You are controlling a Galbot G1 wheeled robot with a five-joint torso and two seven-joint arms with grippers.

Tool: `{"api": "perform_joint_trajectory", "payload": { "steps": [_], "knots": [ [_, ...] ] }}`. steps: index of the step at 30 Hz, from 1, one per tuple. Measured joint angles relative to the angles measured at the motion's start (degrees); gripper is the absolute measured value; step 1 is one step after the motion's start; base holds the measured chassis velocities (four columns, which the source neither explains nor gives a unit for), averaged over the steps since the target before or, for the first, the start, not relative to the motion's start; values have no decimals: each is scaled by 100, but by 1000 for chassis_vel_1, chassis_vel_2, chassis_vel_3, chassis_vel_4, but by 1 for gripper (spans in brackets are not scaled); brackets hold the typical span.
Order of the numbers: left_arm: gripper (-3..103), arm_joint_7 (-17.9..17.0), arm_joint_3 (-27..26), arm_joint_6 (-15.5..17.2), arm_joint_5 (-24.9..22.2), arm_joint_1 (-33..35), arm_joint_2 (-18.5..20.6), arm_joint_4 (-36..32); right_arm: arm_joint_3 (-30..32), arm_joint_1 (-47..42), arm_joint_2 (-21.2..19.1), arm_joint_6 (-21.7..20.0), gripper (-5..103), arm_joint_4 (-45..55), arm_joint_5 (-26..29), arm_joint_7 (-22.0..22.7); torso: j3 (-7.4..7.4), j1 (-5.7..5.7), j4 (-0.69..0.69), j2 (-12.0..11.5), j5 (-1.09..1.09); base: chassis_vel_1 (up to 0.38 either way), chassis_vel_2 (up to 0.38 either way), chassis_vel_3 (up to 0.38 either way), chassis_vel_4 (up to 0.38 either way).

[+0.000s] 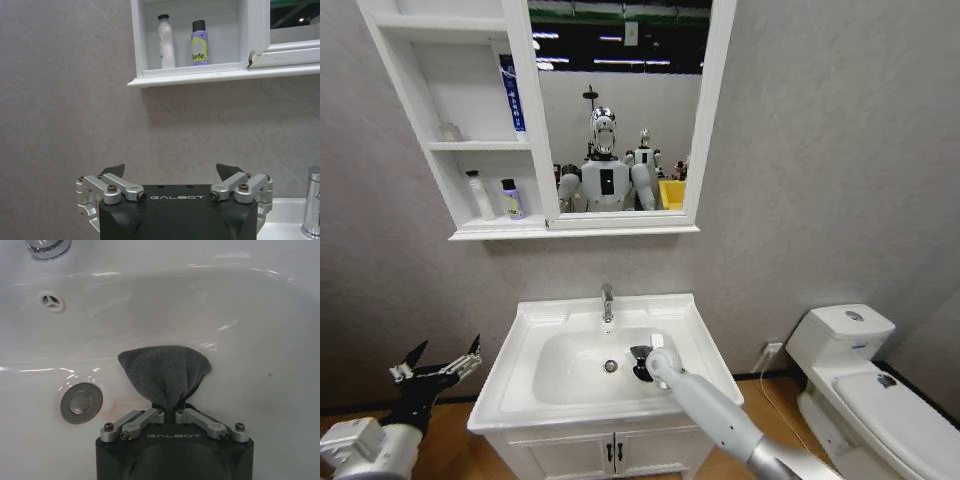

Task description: Move facial cleanser and shampoo from washbasin to cabinet, then wipe washbasin with towel.

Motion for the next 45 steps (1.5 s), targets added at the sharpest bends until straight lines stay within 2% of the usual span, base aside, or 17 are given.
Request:
{"api": "perform_joint_trajectory", "payload": {
  "steps": [5,8,13,19,27,32,39,41,42,43,44,45],
  "knots": [
    [100,0,0,0,0,0,0,0,-87,46,255,71,4,-266,-198,-346,0,0,0,0,0,0,0,0,0],
    [100,0,0,0,0,0,0,0,-95,49,303,81,4,-310,-235,-401,0,0,0,0,0,0,0,0,0],
    [100,0,0,0,0,0,0,0,-123,132,699,256,4,-769,-516,-950,0,0,1,0,0,0,0,0,0],
    [100,0,0,0,0,0,0,0,-118,223,999,407,4,-1095,-637,-1324,0,0,1,0,0,0,0,0,0],
    [100,0,0,0,0,0,0,0,74,234,1291,491,4,-1452,-808,-1390,0,0,2,0,1,0,0,0,0],
    [100,0,0,0,0,0,0,0,150,214,1116,493,4,-1382,-793,-1309,0,0,1,0,2,0,0,0,0],
    [100,0,0,0,0,-1,0,0,327,103,556,366,4,-832,-508,-885,0,0,0,0,2,0,0,0,0],
    [100,0,0,0,0,0,0,0,389,17,268,346,4,-431,-388,-665,0,0,-1,0,2,0,0,0,0],
    [100,0,0,0,0,0,0,0,389,17,268,346,4,-431,-388,-665,0,0,-1,0,2,0,0,0,0],
    [100,0,0,0,0,0,0,0,391,-37,106,345,4,-186,-372,-555,0,0,-1,0,2,0,0,0,0],
    [100,0,0,0,0,0,0,0,374,-183,-340,342,4,446,-417,-274,0,0,-1,0,1,0,0,0,0],
    [100,0,0,0,0,0,0,0,374,-183,-340,342,4,446,-417,-274,0,0,-1,0,1,0,0,0,0]
  ]
}}
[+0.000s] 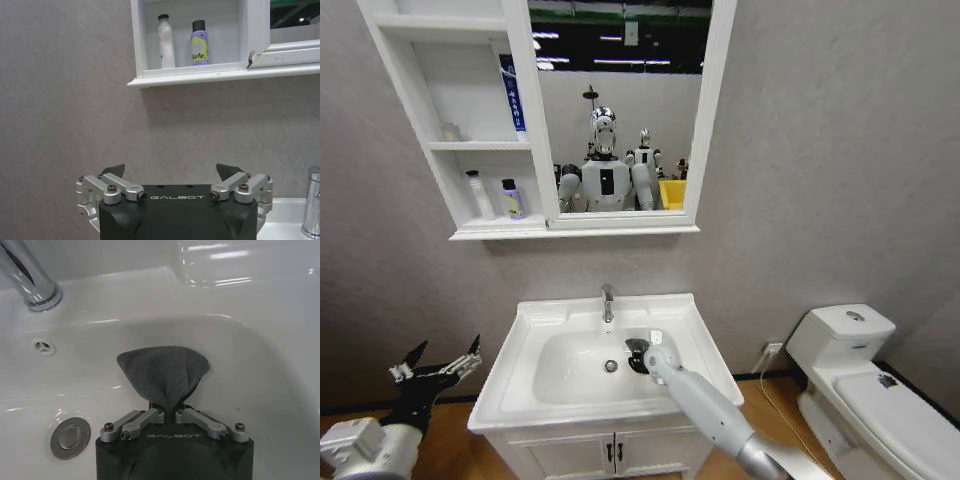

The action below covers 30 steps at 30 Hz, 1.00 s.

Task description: Move facial cleanser and shampoo from washbasin to cabinet, then wipe washbasin with towel.

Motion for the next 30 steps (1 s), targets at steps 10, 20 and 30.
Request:
{"api": "perform_joint_trajectory", "payload": {
  "steps": [10,20,30],
  "knots": [
    [100,0,0,0,0,0,0,0,136,-88,4,-36,4,120,293,705,0,0,2,0,0,0,0,0,0],
    [100,0,0,0,0,0,0,0,252,-17,344,-306,4,-168,978,537,0,0,2,0,-1,0,0,0,0],
    [100,0,0,0,0,0,0,0,370,-66,665,-442,4,-522,1247,-263,0,0,2,0,-1,0,0,0,0]
  ]
}}
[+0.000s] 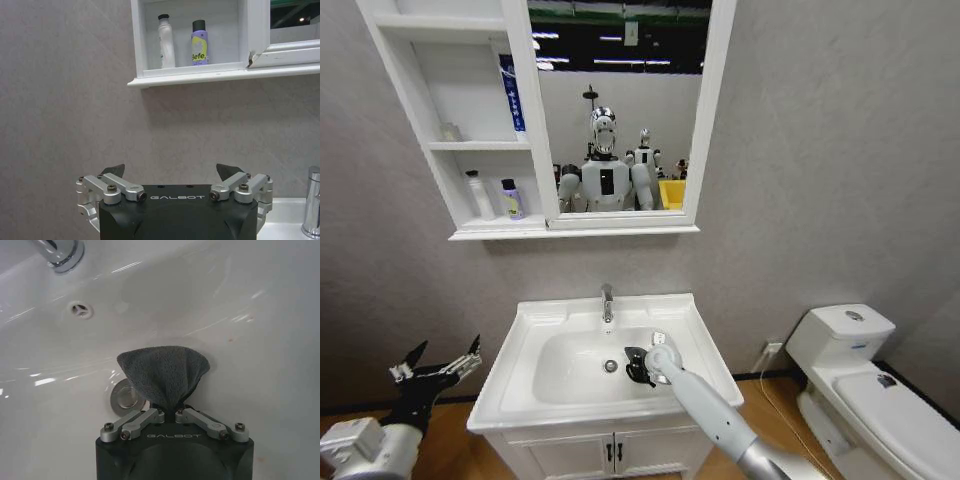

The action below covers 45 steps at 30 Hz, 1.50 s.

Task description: Move facial cleanser and shampoo from washbasin to cabinet, then wipe washbasin with towel.

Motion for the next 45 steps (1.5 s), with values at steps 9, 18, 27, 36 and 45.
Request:
{"api": "perform_joint_trajectory", "payload": {
  "steps": [9,18,27,36,45],
  "knots": [
    [100,0,0,0,0,0,0,0,9,15,-44,-23,4,-92,-252,109,0,0,0,0,0,0,0,0,0],
    [100,0,0,0,0,0,0,0,226,-42,-365,-44,4,88,-641,449,-1,-1,1,0,2,0,0,0,0],
    [100,0,0,0,0,0,0,0,360,10,-674,403,4,254,-2038,55,0,-1,2,0,3,0,0,0,0],
    [100,0,0,0,0,0,0,0,269,-81,-820,354,4,430,-1929,-7,-1,0,-4,0,-3,0,0,0,0],
    [100,0,0,0,0,0,0,0,46,-122,-484,164,4,184,-1699,-72,0,1,-4,0,-1,0,0,0,0]
  ]
}}
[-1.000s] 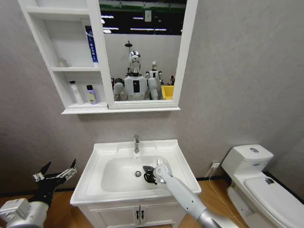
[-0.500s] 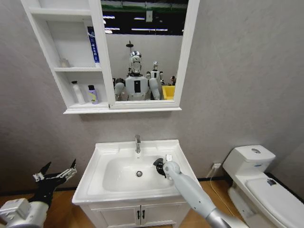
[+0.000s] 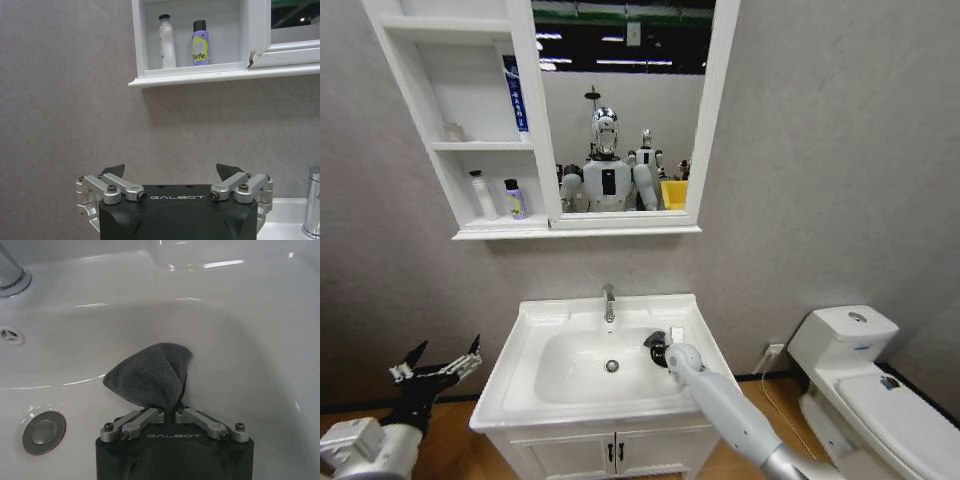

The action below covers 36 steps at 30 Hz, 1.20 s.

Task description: Move facial cleanser and shampoo from washbasin to cabinet, then wipe washbasin with towel.

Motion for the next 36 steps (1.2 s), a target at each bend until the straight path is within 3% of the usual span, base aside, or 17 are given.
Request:
{"api": "perform_joint_trajectory", "payload": {
  "steps": [25,36],
  "knots": [
    [100,0,0,0,0,0,0,0,-97,532,1309,210,4,-1848,-94,-1638,0,0,2,0,0,0,0,0,0],
    [100,0,0,0,0,0,0,0,25,629,1703,278,4,-2084,37,-1910,1,0,5,-1,2,0,0,0,0]
  ]
}}
